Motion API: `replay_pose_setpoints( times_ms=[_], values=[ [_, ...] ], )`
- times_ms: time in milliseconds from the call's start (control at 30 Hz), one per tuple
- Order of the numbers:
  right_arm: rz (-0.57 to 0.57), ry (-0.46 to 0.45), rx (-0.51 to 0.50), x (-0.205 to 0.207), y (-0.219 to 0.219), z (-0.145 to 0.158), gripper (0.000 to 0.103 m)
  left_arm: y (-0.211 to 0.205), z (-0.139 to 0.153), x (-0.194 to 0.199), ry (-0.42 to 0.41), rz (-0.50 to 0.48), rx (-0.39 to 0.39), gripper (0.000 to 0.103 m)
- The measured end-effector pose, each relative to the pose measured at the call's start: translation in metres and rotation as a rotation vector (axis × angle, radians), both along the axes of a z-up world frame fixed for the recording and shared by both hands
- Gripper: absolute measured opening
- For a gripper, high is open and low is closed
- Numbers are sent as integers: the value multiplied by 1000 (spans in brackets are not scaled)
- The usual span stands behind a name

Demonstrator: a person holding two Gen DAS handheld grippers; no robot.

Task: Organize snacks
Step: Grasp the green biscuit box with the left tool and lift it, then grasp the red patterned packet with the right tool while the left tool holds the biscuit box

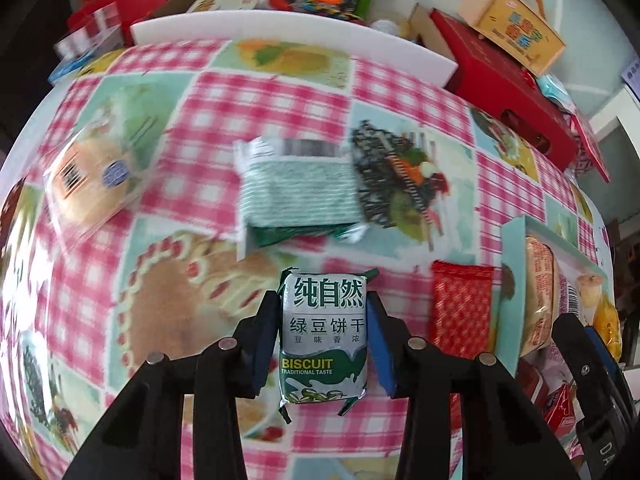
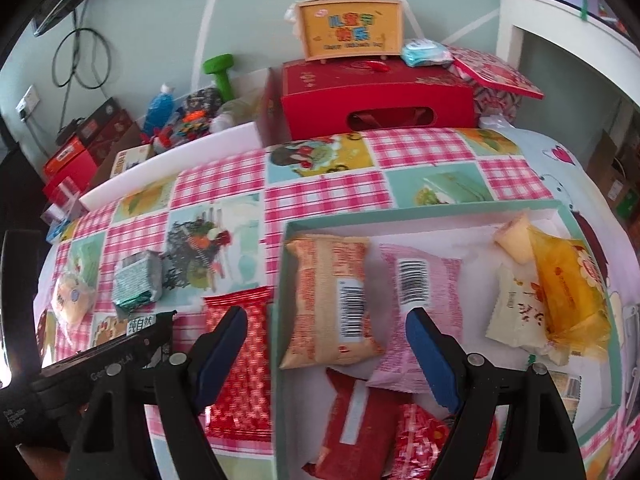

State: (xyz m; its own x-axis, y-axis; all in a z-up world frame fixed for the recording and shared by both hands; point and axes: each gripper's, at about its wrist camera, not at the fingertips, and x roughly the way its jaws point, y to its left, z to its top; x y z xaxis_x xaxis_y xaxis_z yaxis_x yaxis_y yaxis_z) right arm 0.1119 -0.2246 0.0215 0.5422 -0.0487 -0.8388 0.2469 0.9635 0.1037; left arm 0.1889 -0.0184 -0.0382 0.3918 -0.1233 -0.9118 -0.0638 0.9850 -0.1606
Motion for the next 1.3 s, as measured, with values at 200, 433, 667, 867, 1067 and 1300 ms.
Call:
replay_pose_setpoints(
  times_ms=[200,433,667,867,1067,1300],
  values=[
    [120,-12,-17,2,30,-2,71,20,-3,-20,5,53,-10,44],
    [244,21,-20,3,64,-17,64,38,-3,-41,25,78,-20,44],
    [307,66,-34,6,84,-35,58,41,-4,-44,38,86,-34,44],
    [279,90,-67,9,82,-46,54,40,-3,-43,48,86,-35,44],
    [294,88,-96,9,87,-48,55,40,-4,-41,52,87,-33,44],
    [334,76,-88,7,93,-47,55,40,-4,-40,58,86,-34,44]
  ],
)
